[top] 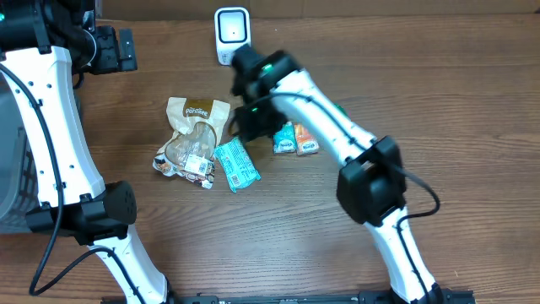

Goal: Scan the item barcode

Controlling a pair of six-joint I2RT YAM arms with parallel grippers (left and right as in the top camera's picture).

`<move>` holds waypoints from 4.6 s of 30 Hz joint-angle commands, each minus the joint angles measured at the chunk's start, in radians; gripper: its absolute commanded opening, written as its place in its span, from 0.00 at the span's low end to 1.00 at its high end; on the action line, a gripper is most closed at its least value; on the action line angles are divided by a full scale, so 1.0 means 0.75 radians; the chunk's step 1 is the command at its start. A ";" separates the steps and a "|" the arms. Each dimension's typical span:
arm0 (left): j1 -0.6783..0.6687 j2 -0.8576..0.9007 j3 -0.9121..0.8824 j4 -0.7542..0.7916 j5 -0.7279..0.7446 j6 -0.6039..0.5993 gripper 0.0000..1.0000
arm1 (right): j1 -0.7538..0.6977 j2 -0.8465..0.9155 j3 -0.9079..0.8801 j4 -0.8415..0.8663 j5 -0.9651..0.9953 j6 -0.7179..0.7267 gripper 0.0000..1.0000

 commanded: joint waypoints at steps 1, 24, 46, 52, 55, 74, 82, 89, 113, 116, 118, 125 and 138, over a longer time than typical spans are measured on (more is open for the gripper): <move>-0.001 0.003 -0.004 -0.003 0.015 0.016 1.00 | 0.002 -0.046 -0.133 0.055 -0.208 -0.099 0.38; -0.001 0.003 -0.004 -0.003 0.015 0.016 1.00 | 0.010 -0.046 -0.554 0.553 -0.333 -0.128 0.27; -0.001 0.003 -0.004 -0.003 0.015 0.016 0.99 | -0.054 -0.094 0.150 -0.016 -0.423 -0.017 0.04; -0.001 0.003 -0.004 -0.003 0.015 0.016 0.99 | -0.071 -0.205 0.325 -0.062 -0.517 0.044 0.04; -0.001 0.003 -0.004 -0.003 0.015 0.016 1.00 | -0.084 -0.307 0.334 -0.063 -0.462 0.044 0.04; -0.001 0.003 -0.004 -0.003 0.015 0.016 1.00 | -0.030 -0.544 0.228 0.204 0.371 -0.003 0.04; -0.001 0.003 -0.004 -0.003 0.015 0.016 0.99 | -0.015 -0.252 0.081 1.022 0.857 -0.249 0.04; -0.001 0.003 -0.004 -0.003 0.015 0.016 0.99 | -0.045 0.051 0.080 1.722 0.856 -0.745 0.04; -0.001 0.003 -0.004 -0.003 0.015 0.016 1.00 | -0.070 0.357 0.080 2.265 0.748 -1.215 0.04; -0.001 0.003 -0.004 -0.003 0.015 0.016 1.00 | -0.070 0.357 0.080 2.270 0.722 -1.214 0.04; -0.001 0.003 -0.004 -0.003 0.015 0.016 1.00 | -0.070 0.357 0.080 2.281 0.705 -1.214 0.04; -0.001 0.003 -0.004 -0.003 0.015 0.016 1.00 | -0.068 0.319 0.081 2.353 0.639 -1.016 0.04; -0.001 0.003 -0.004 -0.003 0.015 0.016 1.00 | -0.071 -0.075 0.081 1.775 0.482 -0.414 0.04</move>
